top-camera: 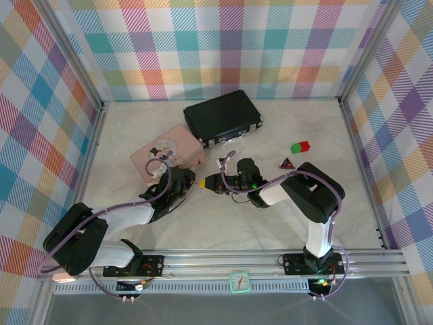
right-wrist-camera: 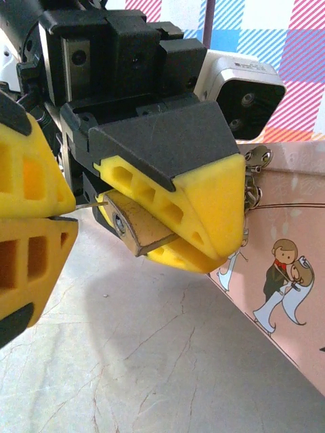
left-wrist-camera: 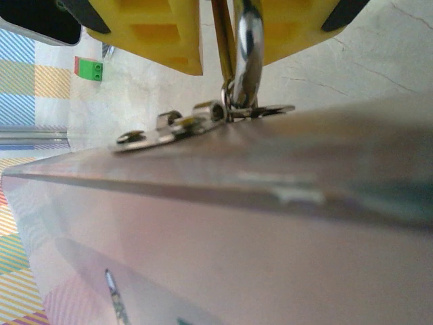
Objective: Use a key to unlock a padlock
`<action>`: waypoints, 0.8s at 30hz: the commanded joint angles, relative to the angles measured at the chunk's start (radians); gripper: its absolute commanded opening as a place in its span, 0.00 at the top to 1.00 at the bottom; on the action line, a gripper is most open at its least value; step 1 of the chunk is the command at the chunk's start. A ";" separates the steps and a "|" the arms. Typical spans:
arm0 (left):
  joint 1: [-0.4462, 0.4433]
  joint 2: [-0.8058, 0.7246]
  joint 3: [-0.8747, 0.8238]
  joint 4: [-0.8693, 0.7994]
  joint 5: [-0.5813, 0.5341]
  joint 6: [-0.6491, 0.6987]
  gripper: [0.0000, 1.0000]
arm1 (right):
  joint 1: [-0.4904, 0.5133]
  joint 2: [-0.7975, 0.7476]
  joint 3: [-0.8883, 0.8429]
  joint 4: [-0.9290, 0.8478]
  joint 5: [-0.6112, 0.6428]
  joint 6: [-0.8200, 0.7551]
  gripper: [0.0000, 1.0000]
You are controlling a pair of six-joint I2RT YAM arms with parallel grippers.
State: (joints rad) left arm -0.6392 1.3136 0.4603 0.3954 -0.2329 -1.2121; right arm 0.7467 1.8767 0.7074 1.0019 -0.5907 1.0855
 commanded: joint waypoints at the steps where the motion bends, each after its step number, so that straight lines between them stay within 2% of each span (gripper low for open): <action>1: -0.007 -0.007 0.015 0.084 -0.001 -0.018 1.00 | 0.004 0.023 0.027 0.032 0.003 0.002 1.00; 16: -0.007 -0.052 0.017 0.059 -0.002 -0.017 1.00 | 0.003 0.044 0.031 0.074 0.017 0.023 1.00; 24: -0.010 -0.044 0.008 0.063 -0.005 -0.017 1.00 | 0.003 0.005 0.023 0.087 0.024 0.044 1.00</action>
State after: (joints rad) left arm -0.6392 1.2926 0.4603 0.3950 -0.2337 -1.2152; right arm 0.7467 1.9095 0.7200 1.0382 -0.5827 1.1213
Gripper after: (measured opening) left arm 0.154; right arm 0.047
